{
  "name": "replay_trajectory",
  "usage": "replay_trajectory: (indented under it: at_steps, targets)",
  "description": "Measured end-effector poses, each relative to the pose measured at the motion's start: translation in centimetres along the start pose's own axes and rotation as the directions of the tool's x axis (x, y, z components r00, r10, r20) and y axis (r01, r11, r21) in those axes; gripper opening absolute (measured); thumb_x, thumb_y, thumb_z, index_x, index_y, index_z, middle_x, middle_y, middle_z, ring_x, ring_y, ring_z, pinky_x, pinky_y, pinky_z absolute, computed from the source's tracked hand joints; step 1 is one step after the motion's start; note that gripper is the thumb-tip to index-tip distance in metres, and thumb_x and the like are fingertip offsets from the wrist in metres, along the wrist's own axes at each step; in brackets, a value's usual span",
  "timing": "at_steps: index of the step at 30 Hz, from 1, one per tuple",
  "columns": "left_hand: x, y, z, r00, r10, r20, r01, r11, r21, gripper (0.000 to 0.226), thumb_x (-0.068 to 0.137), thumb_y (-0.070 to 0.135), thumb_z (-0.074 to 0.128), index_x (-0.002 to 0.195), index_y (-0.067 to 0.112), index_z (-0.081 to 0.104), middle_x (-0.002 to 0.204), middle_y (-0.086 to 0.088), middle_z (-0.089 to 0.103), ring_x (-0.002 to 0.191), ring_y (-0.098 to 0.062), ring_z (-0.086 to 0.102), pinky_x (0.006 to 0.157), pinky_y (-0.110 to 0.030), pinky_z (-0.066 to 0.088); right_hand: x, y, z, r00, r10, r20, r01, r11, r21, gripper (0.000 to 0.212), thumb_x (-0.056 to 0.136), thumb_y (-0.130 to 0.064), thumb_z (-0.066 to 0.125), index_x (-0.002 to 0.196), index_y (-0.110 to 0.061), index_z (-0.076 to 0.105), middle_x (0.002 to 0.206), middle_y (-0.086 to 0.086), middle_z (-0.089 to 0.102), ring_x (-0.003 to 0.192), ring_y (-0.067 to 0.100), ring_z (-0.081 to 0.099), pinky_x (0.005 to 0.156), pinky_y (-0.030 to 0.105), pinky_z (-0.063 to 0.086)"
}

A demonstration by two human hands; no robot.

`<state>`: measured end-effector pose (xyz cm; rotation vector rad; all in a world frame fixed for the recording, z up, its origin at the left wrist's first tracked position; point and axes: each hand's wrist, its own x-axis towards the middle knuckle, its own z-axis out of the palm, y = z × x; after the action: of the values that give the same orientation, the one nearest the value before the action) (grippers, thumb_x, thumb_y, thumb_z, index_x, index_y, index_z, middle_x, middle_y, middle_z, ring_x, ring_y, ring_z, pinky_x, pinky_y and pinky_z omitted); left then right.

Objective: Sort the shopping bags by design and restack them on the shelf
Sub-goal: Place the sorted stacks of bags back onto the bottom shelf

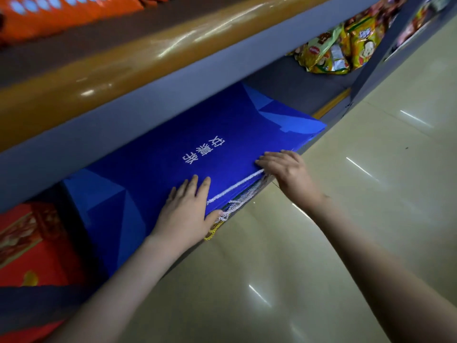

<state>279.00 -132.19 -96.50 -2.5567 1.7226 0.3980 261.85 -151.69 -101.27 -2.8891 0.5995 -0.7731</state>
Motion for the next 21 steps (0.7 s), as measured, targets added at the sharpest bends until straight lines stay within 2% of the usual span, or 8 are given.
replay_trajectory:
  at_steps: [1, 3, 4, 6, 10, 14, 17, 21]
  targets:
    - [-0.1, 0.0, -0.3, 0.999, 0.015, -0.048, -0.015, 1.0, 0.001, 0.071, 0.094, 0.051, 0.044, 0.149, 0.013, 0.021, 0.152, -0.014, 0.028, 0.141, -0.027, 0.027, 0.11, -0.04, 0.031, 0.6, 0.4, -0.6, 0.998, 0.039, -0.052, -0.04, 0.999, -0.018, 0.027, 0.087, -0.004, 0.048, 0.101, -0.012, 0.07, 0.102, 0.002, 0.071, 0.106, 0.023, 0.065, 0.09, 0.033, 0.034]
    - [0.0, 0.1, -0.5, 0.968, 0.11, -0.227, -0.103, 0.994, 0.042, 0.052, 0.087, 0.036, 0.064, 0.125, 0.002, 0.056, 0.115, -0.021, 0.063, 0.107, -0.033, 0.062, 0.071, -0.042, 0.057, 1.4, 0.2, -1.7, 0.987, 0.074, -0.144, -0.081, 0.996, -0.045, 0.019, 0.083, 0.0, 0.057, 0.093, -0.012, 0.067, 0.094, 0.003, 0.07, 0.099, 0.024, 0.063, 0.084, 0.033, 0.034]
    - [0.2, 0.0, -0.3, 0.939, 0.158, -0.305, -0.136, 0.986, 0.094, 0.039, 0.085, 0.032, 0.065, 0.108, 0.0, 0.064, 0.093, -0.019, 0.069, 0.086, -0.032, 0.069, 0.051, -0.037, 0.056, 1.4, -0.1, -2.1, 0.981, 0.071, -0.183, -0.082, 0.995, -0.053, 0.018, 0.083, 0.0, 0.06, 0.093, -0.012, 0.066, 0.093, 0.003, 0.068, 0.095, 0.024, 0.059, 0.081, 0.033, 0.034]
    - [0.6, -0.4, -0.7, 0.899, 0.21, -0.383, -0.155, 0.973, 0.171, 0.037, 0.089, 0.03, 0.045, 0.093, 0.001, 0.067, 0.076, -0.014, 0.069, 0.068, -0.029, 0.068, 0.037, -0.029, 0.047, 0.6, -0.8, -2.7, 0.973, 0.059, -0.223, -0.082, 0.992, -0.095, 0.018, 0.083, 0.0, 0.061, 0.095, -0.014, 0.063, 0.088, 0.005, 0.063, 0.087, 0.024, 0.047, 0.074, 0.034, 0.033]
    - [0.7, -0.8, -0.9, 0.859, 0.242, -0.45, -0.142, 0.959, 0.244, 0.041, 0.09, 0.026, 0.035, 0.092, 0.001, 0.067, 0.079, -0.016, 0.071, 0.07, -0.029, 0.07, 0.037, -0.025, 0.045, -2.1, -2.2, -1.9, 0.993, 0.013, -0.116, -0.034, 0.982, -0.184, 0.013, 0.087, -0.012, 0.057, 0.099, -0.015, 0.061, 0.091, 0.003, 0.062, 0.082, 0.026, 0.048, 0.073, 0.033, 0.03]
    - [0.6, -0.5, 0.2, 0.838, 0.276, -0.471, -0.17, 0.952, 0.255, 0.039, 0.088, 0.024, 0.036, 0.091, 0.001, 0.068, 0.073, -0.013, 0.067, 0.064, -0.028, 0.067, 0.04, -0.028, 0.046, -4.0, -4.3, 0.5, 0.989, 0.079, 0.128, -0.056, 0.983, -0.176, 0.058, 0.074, -0.012, 0.059, 0.131, -0.013, 0.049, 0.123, 0.006, 0.058, 0.106, 0.023, 0.046, 0.088, 0.031, 0.03]
    - [0.1, -0.5, 2.5, 0.866, 0.283, -0.412, -0.205, 0.953, 0.224, 0.046, 0.083, 0.041, 0.056, 0.103, 0.001, 0.068, 0.097, -0.02, 0.069, 0.087, -0.034, 0.068, 0.068, -0.043, 0.056, -5.9, -5.2, 1.5, 0.936, 0.208, 0.284, -0.14, 0.96, -0.243, 0.092, 0.066, 0.001, 0.063, 0.147, -0.018, 0.024, 0.145, 0.008, 0.042, 0.128, 0.029, 0.043, 0.103, 0.039, 0.035]
    - [-0.6, -1.1, 5.4, 0.917, 0.288, -0.276, -0.213, 0.939, 0.27, 0.099, 0.048, 0.044, 0.089, 0.129, 0.001, 0.05, 0.129, -0.026, 0.054, 0.117, -0.04, 0.055, 0.089, -0.056, 0.047, -7.5, -6.1, 2.2, 0.908, 0.241, 0.344, -0.151, 0.951, -0.269, 0.108, 0.052, 0.009, 0.063, 0.148, -0.018, 0.023, 0.151, 0.006, 0.035, 0.134, 0.03, 0.04, 0.104, 0.046, 0.037]
